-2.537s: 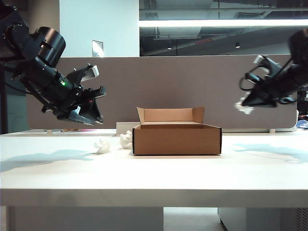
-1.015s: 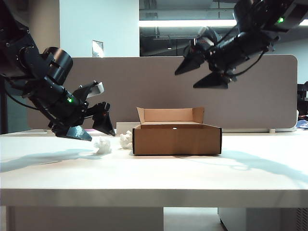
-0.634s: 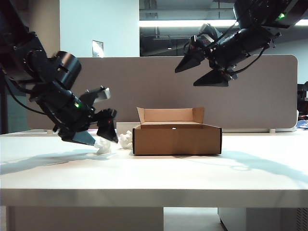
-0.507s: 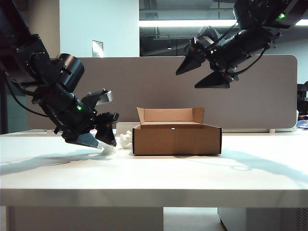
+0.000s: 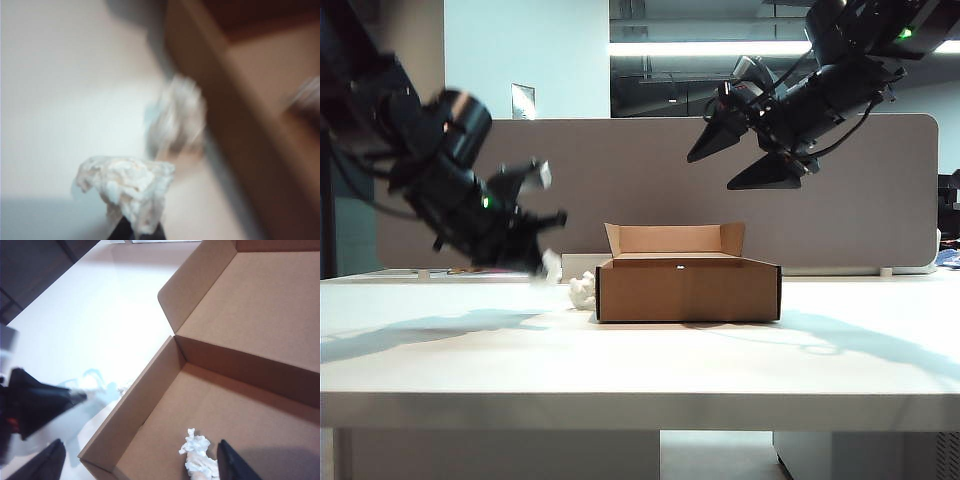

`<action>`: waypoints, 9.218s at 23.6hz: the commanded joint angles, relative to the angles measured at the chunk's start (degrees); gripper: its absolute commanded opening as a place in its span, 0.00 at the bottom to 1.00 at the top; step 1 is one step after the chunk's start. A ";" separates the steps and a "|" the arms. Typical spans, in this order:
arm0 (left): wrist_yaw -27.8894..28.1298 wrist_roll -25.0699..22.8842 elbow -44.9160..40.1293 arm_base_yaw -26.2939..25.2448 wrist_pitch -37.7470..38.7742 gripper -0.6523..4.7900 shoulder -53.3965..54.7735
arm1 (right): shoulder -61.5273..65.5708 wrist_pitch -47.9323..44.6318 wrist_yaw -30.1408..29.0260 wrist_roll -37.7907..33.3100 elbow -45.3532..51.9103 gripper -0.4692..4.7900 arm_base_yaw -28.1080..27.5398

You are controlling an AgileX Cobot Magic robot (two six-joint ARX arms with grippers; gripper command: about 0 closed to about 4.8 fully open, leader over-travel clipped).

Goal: Pick up all the paper balls on the table and put them in the paper box.

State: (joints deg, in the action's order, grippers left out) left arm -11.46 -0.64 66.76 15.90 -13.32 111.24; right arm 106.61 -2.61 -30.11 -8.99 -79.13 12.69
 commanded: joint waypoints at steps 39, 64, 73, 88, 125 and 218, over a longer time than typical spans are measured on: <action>0.70 4.09 9.62 1.18 0.28 0.79 9.05 | -0.46 -1.88 0.66 0.15 -0.28 0.87 -1.03; -1.05 3.58 24.65 1.92 12.83 0.11 10.75 | -2.34 1.84 0.52 0.15 -0.31 0.84 -2.34; -2.60 1.38 24.65 8.44 7.30 0.11 8.48 | -11.67 12.24 0.22 0.00 -0.31 0.84 -8.63; -4.39 4.11 24.61 10.43 20.61 0.16 1.92 | -35.58 35.01 4.68 7.78 6.36 0.08 -10.27; -8.28 -10.25 22.99 10.84 44.94 0.11 -20.50 | -103.25 19.02 27.63 -6.64 67.17 0.08 -11.39; 8.66 7.98 -65.42 -15.67 14.84 0.11 -111.01 | -103.19 13.09 30.18 1.73 79.10 0.08 -11.43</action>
State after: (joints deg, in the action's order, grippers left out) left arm -2.52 7.35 1.56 0.25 2.33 0.16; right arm 3.31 11.05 -0.03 -7.46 -0.38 1.26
